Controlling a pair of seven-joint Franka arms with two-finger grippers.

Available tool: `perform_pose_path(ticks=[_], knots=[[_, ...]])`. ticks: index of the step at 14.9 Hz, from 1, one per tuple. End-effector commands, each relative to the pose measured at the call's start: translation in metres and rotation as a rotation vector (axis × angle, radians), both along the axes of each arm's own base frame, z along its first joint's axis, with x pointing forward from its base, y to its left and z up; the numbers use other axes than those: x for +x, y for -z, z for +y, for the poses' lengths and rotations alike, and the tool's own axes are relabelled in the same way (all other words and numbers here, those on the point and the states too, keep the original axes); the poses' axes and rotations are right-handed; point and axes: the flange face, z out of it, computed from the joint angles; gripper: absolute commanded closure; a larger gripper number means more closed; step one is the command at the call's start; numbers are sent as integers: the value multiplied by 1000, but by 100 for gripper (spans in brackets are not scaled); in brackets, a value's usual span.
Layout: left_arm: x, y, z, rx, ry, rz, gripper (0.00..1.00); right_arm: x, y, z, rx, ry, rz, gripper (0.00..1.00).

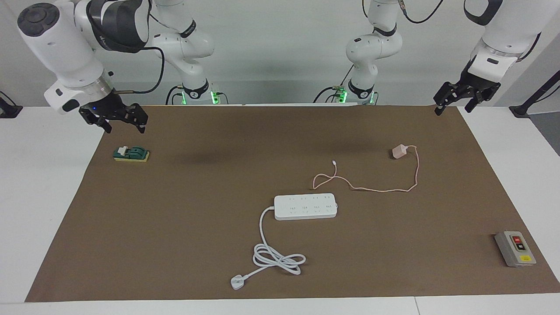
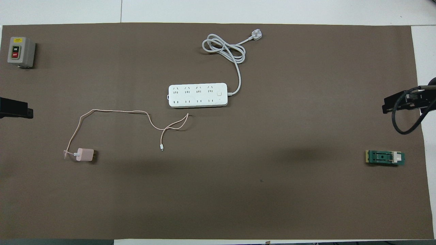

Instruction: Unplug charger and place it aside

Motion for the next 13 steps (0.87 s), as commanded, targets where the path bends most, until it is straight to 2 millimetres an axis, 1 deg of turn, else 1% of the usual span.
perform_pose_path(ticks=[1, 8, 13], knots=[[-4, -3, -3, 16, 0, 11, 0, -6, -4, -3, -9, -15, 3, 0], [-2, 8, -5, 16, 12, 35, 0, -6, -4, -2, -9, -17, 3, 0], [-8, 19, -9, 13, 32, 68, 0, -6, -4, -2, -9, -17, 3, 0]])
